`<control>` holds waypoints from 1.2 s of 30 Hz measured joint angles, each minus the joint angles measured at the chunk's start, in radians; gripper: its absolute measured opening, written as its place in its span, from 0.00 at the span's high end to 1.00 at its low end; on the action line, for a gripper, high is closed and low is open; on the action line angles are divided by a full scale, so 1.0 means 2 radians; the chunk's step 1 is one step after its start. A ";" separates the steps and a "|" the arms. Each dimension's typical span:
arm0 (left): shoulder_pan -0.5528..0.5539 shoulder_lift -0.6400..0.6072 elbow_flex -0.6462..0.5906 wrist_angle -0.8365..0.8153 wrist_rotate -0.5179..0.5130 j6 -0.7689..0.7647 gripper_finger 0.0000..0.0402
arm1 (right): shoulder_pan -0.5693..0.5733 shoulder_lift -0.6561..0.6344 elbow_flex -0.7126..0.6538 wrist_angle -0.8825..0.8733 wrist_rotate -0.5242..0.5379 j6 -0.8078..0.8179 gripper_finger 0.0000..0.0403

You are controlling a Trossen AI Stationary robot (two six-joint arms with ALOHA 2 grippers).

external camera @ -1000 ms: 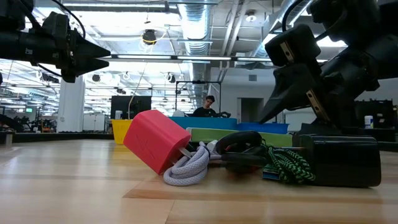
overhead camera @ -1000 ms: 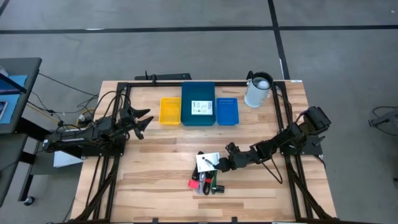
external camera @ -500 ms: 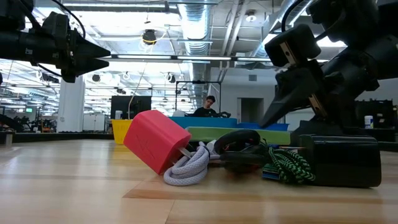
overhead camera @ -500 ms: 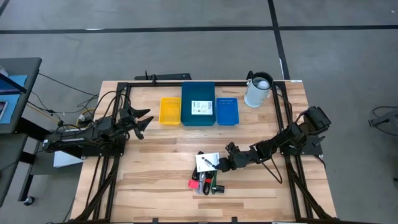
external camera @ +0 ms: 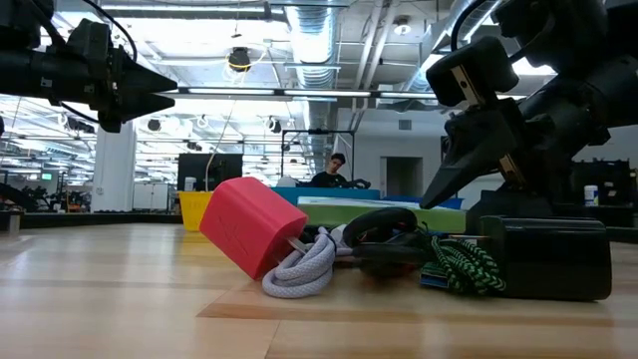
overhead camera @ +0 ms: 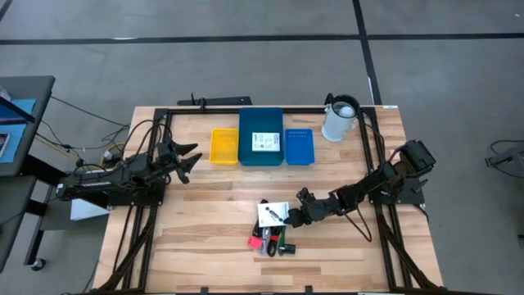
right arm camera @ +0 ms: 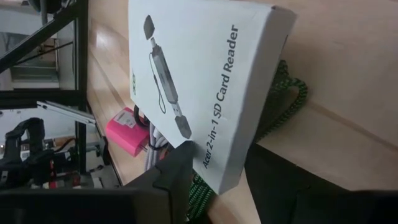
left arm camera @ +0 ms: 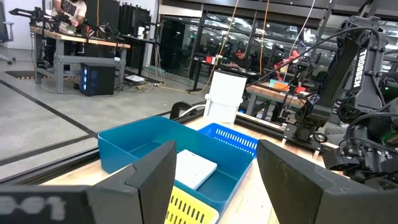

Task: Pick and place items into bin
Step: Put the white box into the dark blue bin

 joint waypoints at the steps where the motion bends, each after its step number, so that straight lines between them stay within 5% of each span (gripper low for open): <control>1: 0.000 0.000 0.000 0.000 0.000 0.000 0.47 | 0.000 0.000 0.000 0.000 0.000 0.000 0.67; 36: 0.000 0.000 0.000 0.000 0.000 0.000 0.47 | 0.001 -0.035 -0.003 -0.042 -0.009 -0.053 0.74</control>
